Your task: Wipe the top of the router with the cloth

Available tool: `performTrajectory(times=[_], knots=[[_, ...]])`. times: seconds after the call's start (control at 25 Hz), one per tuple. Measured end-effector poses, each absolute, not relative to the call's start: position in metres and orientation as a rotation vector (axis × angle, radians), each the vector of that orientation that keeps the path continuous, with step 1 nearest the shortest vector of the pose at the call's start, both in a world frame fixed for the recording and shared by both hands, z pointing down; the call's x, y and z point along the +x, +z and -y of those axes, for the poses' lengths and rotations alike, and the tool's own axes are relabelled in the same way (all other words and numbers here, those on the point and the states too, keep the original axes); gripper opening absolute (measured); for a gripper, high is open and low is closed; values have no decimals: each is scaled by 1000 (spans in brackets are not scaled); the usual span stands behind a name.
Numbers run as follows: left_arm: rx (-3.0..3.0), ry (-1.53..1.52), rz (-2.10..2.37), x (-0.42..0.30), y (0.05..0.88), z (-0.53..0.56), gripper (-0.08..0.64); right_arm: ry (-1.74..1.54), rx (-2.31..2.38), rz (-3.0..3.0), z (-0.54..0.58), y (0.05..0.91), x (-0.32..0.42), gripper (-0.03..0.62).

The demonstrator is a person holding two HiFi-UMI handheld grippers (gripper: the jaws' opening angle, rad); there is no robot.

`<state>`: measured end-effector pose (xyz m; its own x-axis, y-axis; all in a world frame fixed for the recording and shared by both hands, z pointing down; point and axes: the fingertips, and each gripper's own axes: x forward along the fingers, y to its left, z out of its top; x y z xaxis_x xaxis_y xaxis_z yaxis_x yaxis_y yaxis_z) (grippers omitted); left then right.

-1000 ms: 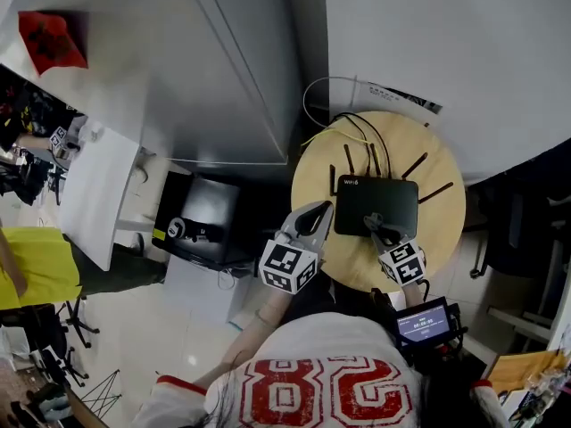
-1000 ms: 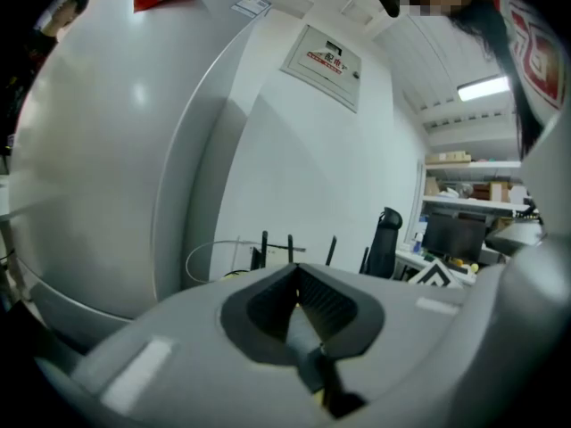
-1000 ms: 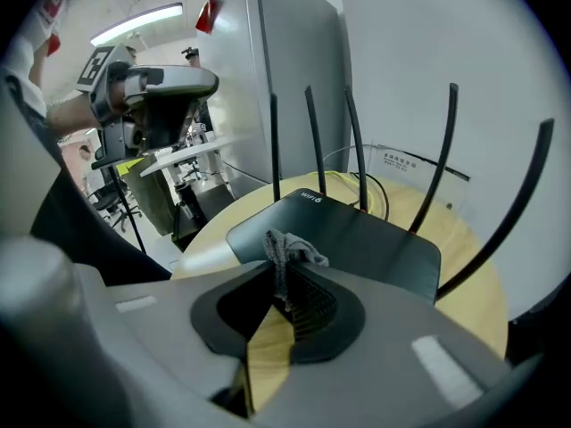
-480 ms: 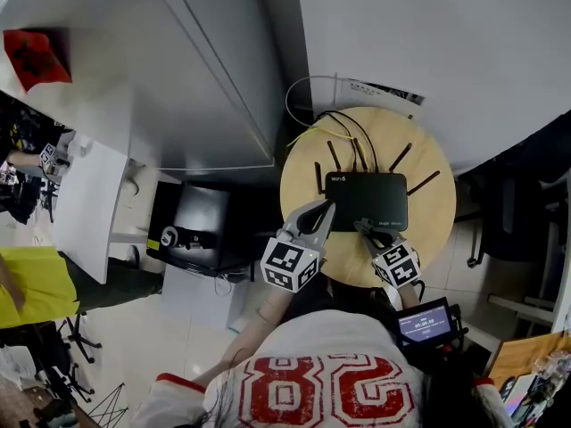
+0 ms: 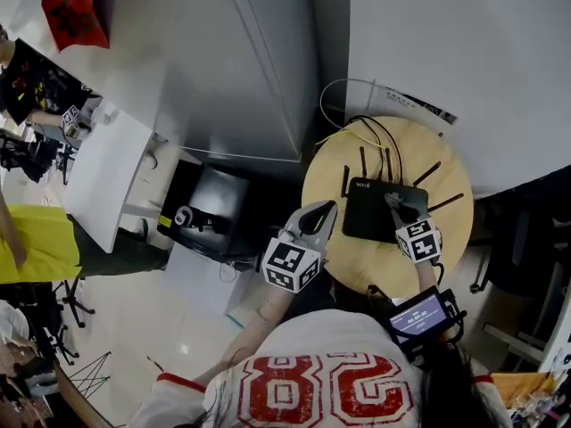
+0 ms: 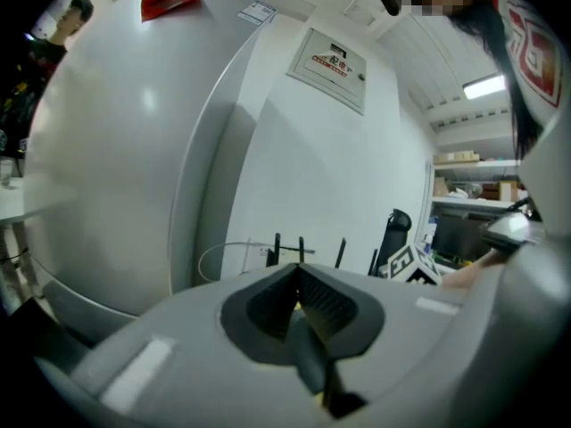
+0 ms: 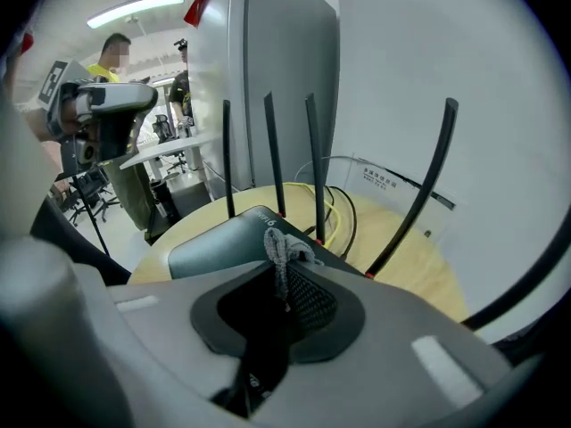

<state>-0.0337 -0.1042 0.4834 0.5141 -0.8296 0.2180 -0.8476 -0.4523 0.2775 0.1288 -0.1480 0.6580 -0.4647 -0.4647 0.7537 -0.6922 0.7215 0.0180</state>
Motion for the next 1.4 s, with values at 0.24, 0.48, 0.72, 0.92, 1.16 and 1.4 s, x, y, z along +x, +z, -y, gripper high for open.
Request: performTrajectory(times=[0.24,0.48,0.72,0.92,1.16,1.4], knots=[[2350,74,1486,-60,485,102,5,341,893,2101,180,663,134,38],[2331,80,1506,-65,486,101,5,378,914,2102,178,667,138,38],[2376,82,1439,-48,485,103,5,422,924,2121,147,670,140,38],[2419,86,1365,-30,485,105,5,470,939,2148,110,668,138,38],[2484,94,1234,-1,484,104,5,539,974,2154,63,669,141,38],[2530,105,1114,28,488,99,5,596,1019,2148,38,664,139,38]])
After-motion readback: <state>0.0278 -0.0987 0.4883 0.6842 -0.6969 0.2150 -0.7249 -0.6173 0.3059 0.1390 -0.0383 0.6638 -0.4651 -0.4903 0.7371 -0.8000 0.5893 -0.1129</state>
